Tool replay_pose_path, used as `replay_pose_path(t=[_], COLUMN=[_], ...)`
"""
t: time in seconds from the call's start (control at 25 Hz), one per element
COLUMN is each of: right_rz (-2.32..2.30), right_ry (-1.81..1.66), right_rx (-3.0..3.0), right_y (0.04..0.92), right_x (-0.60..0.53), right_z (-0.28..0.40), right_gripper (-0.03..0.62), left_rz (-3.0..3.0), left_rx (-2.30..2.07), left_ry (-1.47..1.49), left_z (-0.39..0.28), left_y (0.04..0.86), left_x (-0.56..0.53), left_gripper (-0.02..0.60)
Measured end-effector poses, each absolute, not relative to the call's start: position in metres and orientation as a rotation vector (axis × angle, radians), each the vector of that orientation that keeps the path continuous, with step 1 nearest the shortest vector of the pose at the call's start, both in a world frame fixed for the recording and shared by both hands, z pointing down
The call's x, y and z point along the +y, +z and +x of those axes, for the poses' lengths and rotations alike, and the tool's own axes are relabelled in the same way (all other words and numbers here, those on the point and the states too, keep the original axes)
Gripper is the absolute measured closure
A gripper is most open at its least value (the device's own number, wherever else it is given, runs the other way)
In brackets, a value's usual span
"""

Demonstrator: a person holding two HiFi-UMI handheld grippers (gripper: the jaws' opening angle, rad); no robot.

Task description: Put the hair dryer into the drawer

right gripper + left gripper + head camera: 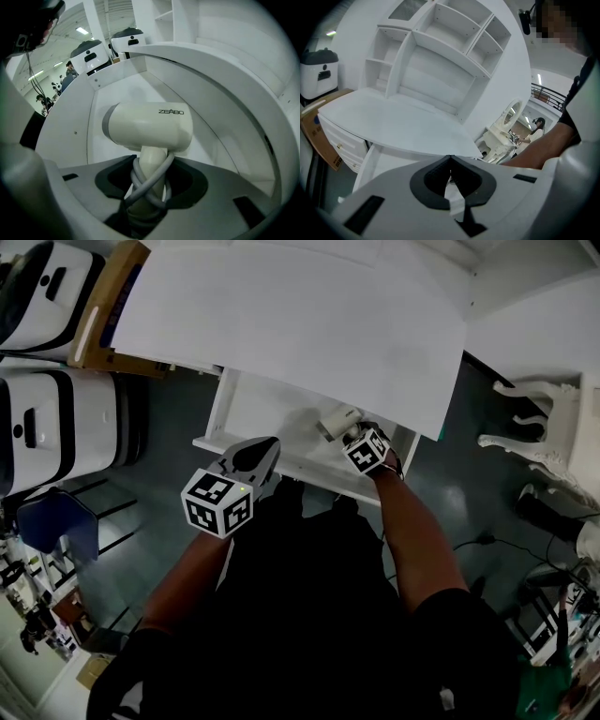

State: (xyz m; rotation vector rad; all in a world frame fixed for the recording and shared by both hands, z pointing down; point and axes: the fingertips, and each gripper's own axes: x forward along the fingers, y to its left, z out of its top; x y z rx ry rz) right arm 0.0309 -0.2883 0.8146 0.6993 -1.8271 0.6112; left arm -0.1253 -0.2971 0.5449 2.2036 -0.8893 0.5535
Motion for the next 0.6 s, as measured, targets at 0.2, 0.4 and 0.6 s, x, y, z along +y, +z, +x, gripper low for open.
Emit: replay_pose_path(t=[0.2,0.4,0.6], right_rz=[0.703,0.697,0.703], right_ry=[0.601,0.601,0.605], right_rx=[-1.823,-1.820,-1.816], right_y=[0.819,0.824,0.829], right_x=[-0.291,-0.289,-0.287], right_z=[0.032,0.032,0.034], right_gripper=[0.384,0.384,0.382], left_rz=[2.198,2.194,2.189], left_rx=[-0.890,-0.885,-0.884], left_ry=[0.558,0.563,0.567], left_z=[-0.126,-0.124,-0.123], left_y=[0.547,0.548,0.550], left_x=[-0.300,-0.299,-0.297], left_gripper=[0.577,0.577,0.577])
